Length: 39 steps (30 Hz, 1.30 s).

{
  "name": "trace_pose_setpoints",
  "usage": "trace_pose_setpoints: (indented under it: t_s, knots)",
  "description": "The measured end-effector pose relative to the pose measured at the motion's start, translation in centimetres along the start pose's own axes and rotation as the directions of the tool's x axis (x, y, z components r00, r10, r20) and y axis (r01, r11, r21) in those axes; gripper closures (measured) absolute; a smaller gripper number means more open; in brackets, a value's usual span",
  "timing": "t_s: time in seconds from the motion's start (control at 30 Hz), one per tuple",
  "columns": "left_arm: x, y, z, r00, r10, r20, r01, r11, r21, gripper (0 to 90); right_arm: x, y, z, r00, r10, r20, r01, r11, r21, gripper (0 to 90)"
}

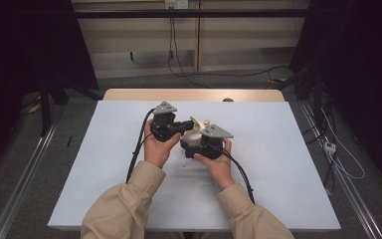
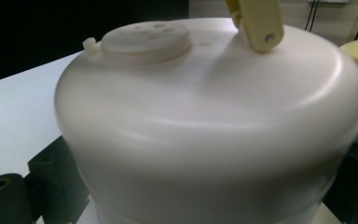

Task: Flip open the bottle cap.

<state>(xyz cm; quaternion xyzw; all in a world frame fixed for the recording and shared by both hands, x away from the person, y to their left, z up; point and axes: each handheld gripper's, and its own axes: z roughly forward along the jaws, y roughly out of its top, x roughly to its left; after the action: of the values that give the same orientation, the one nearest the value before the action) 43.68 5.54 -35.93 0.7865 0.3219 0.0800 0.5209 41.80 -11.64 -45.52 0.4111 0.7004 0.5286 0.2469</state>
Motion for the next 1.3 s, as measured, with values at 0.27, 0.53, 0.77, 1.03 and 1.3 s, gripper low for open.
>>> trace_pose_setpoints:
  t_s: [0.27, 0.53, 0.77, 1.03, 1.3]
  knots:
    - [-0.01, 0.08, 0.09, 1.0000, -0.003, -0.001, 0.003, 1.0000, -0.002, 89.7, 0.00, 0.00, 0.00, 1.0000, -0.001, 0.000, 0.001, 1.000, 0.000, 6.3]
    - [0.03, 0.21, 0.25, 1.0000, -0.006, -0.002, 0.006, 1.0000, -0.007, 89.8, 0.00, 0.00, 0.00, 1.0000, -0.001, 0.000, 0.001, 1.000, 0.000, 6.3]
    - [0.08, 0.23, 0.46, 1.0000, -0.008, -0.006, 0.008, 1.0000, -0.004, 89.7, 0.00, 0.00, -0.01, 1.0000, -0.001, 0.000, 0.001, 1.000, 0.000, 6.2]
    - [-0.07, 0.39, 0.65, 1.0000, -0.002, -0.006, 0.002, 1.0000, -0.002, 89.7, -0.01, 0.00, 0.00, 1.0000, -0.002, 0.000, 0.002, 1.000, -0.001, 6.2]
    - [-0.05, 0.55, 0.90, 1.0000, -0.005, -0.006, 0.005, 1.0000, -0.002, 89.7, 0.00, 0.00, -0.01, 1.0000, -0.002, 0.000, 0.002, 1.000, 0.000, 6.3]
